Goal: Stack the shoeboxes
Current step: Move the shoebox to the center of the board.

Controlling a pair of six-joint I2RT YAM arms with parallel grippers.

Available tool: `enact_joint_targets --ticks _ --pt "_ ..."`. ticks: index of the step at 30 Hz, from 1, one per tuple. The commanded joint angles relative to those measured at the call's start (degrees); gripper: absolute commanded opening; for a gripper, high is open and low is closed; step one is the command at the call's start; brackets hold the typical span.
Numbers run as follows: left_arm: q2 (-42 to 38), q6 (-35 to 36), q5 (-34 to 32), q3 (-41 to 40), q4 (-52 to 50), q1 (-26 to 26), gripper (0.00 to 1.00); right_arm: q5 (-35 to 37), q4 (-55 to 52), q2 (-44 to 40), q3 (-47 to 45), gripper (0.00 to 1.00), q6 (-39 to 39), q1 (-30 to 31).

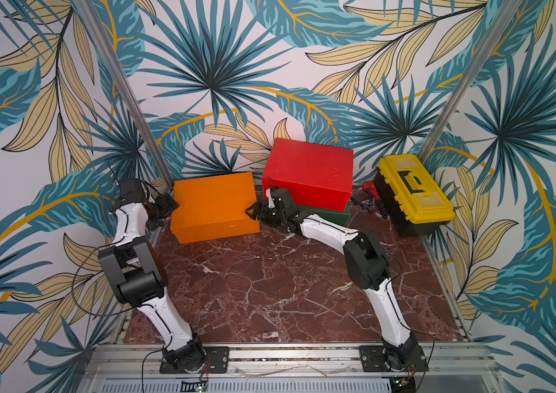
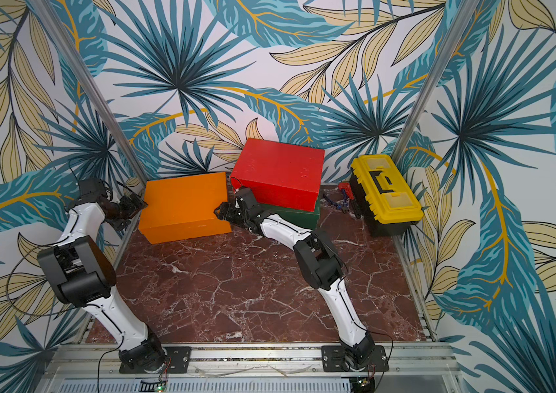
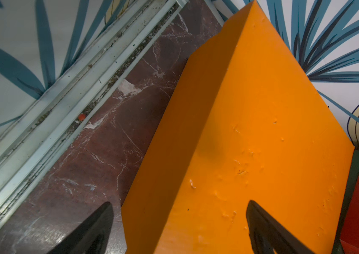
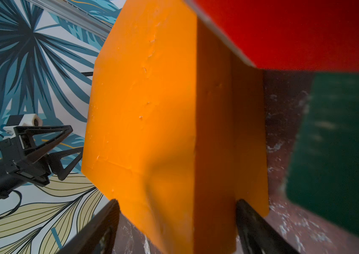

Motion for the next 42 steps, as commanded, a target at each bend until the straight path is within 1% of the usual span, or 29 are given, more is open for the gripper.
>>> enact_joint_targets --ticks 1,5,7,11,13,17,21,23,25,27,28,33,35,38,39,41,42 --pt "2.0 0.5 2.8 3.9 -2.4 0.4 0.93 -2.7 -3.9 3.3 4.2 0.80 0.6 0.0" --pt "2.7 -0.3 3.8 3.8 -3.4 -0.1 0.92 -3.4 -3.8 3.3 4.3 0.77 0.5 0.0" --pt "3.3 -0.8 3.2 3.9 -4.8 -0.8 0.90 -3.5 -3.2 2.5 3.4 0.76 0.6 0.1" --pt "2.9 -2.2 4.4 2.8 -5.9 -2.5 0.86 -3.6 -2.9 0.9 2.1 0.73 -0.1 1.2" --pt "1.5 -2.3 4.0 2.1 -6.6 -2.6 0.85 -3.4 -3.4 0.4 1.9 0.71 -0.6 2.1" --pt "-3.0 -1.3 1.2 -1.5 -7.8 -2.6 0.85 -2.7 -3.5 -0.7 0.3 0.65 -0.6 3.9" --pt "-7.1 -3.2 4.2 -7.6 -7.8 -3.0 0.84 -1.2 -1.2 -4.8 -5.7 0.63 -0.7 5.8" --pt "-10.1 -3.4 4.2 -11.1 -7.8 -3.9 0.81 0.0 0.6 -7.8 -10.2 0.63 -0.6 6.9" --pt "-14.3 -3.8 3.1 -14.7 -7.8 -4.5 0.81 0.7 0.9 -10.3 -13.1 0.63 -0.9 7.9" --pt "-19.1 -4.1 2.4 -18.7 -7.8 -4.5 0.83 1.9 0.9 -13.0 -16.1 0.63 -1.3 10.5" --pt "-21.5 -3.9 2.5 -20.9 -7.8 -4.5 0.86 3.0 1.2 -14.6 -18.0 0.63 -1.3 11.5" --pt "-29.6 -3.8 6.1 -30.3 -7.8 -4.6 0.86 6.5 5.1 -22.6 -29.3 0.63 -0.3 15.4" --pt "-33.8 -3.3 4.7 -34.2 -7.9 -4.8 0.85 8.3 7.1 -25.2 -34.0 0.62 0.1 17.2" --pt "-41.5 -4.6 1.4 -39.3 -8.2 -4.8 0.86 9.6 8.6 -27.6 -38.3 0.62 0.3 19.8" --pt "-43.7 -5.4 1.7 -40.9 -8.1 -4.8 0.87 9.8 8.8 -28.1 -39.3 0.61 0.4 20.6" --pt "-48.3 -7.7 3.8 -44.2 -8.0 -5.2 0.92 10.1 9.2 -29.8 -42.3 0.60 0.7 22.0" --pt "-50.0 -8.2 4.9 -45.2 -8.0 -5.9 0.92 10.8 9.9 -30.9 -44.1 0.60 0.9 22.7"
